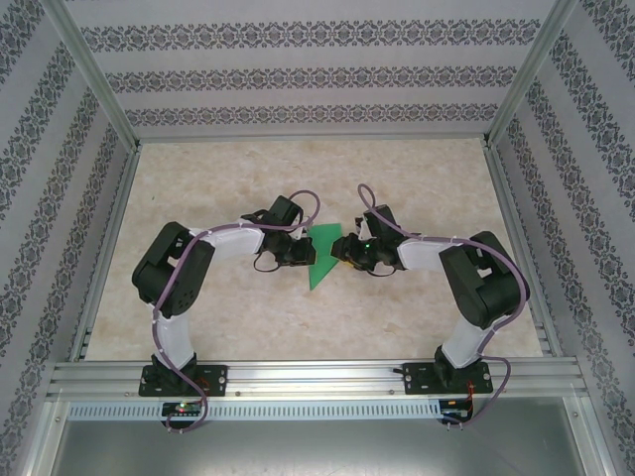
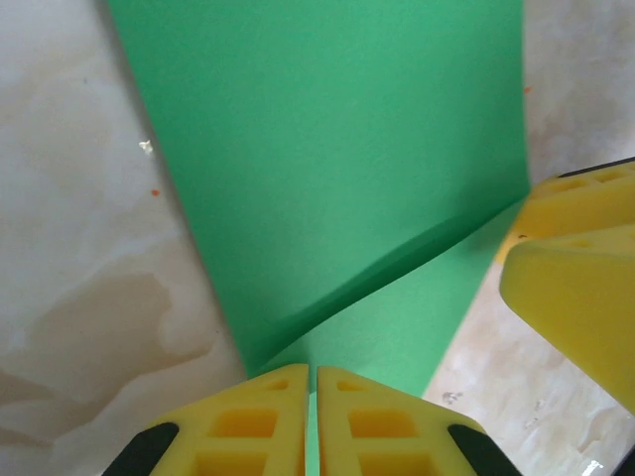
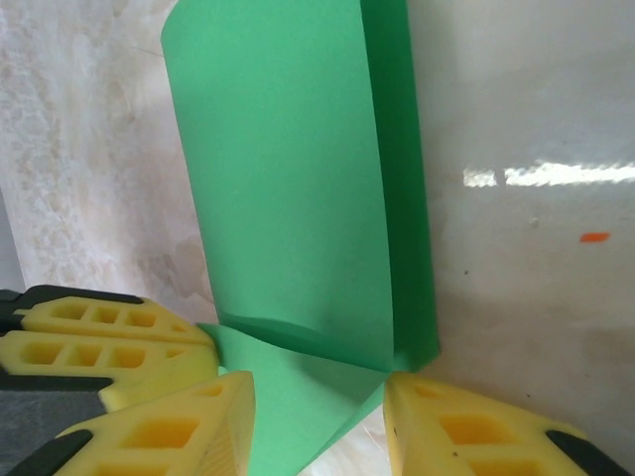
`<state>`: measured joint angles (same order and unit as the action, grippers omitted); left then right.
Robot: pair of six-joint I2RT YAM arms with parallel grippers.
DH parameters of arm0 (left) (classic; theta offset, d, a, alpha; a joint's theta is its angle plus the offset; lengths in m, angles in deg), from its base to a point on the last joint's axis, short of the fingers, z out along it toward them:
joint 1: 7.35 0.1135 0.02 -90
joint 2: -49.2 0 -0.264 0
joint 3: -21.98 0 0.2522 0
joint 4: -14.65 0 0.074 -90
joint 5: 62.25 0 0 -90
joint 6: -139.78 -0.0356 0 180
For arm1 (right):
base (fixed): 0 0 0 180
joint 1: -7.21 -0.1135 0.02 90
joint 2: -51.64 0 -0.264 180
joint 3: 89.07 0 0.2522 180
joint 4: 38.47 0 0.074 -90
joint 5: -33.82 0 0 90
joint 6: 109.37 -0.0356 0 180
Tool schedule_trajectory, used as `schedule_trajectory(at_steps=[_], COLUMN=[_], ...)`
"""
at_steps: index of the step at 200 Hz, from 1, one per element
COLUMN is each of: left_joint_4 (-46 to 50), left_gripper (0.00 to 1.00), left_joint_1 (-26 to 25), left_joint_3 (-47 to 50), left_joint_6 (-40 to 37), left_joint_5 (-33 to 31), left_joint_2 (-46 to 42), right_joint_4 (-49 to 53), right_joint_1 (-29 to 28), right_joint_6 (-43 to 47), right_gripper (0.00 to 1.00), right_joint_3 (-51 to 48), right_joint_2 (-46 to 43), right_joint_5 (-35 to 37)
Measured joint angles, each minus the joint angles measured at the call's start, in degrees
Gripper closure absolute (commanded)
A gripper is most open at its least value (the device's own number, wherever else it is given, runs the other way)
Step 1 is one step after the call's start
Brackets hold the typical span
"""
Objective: Fold a paper plane with a square sheet of paper (pick it up from the middle)
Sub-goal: Fourth fold the wing at the center of the table.
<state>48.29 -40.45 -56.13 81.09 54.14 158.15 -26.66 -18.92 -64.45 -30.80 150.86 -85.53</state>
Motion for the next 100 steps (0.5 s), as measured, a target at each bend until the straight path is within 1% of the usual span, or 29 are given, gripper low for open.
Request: schedule_trajectory(at_steps=[47,100], left_joint_4=[0.15,0.15], left_gripper=[0.88,0.87], left_joint_1=[0.00,0.00], left_joint_3=[0.00,0.00], left_joint_6=[-0.70,-1.29], left_joint_5=[0.07,0.07], left_joint_2=[1.18,1.20], right_joint_4=[-0.24,2.12], right_joint_1=[-0.52,-0.52], right_joint_6=[0.79,5.99], right_gripper=[0.64,0.69], right_joint_3=[2.34,5.60], right_joint_2=[2.23,4.76], right_joint_5=[-2.60,-3.76])
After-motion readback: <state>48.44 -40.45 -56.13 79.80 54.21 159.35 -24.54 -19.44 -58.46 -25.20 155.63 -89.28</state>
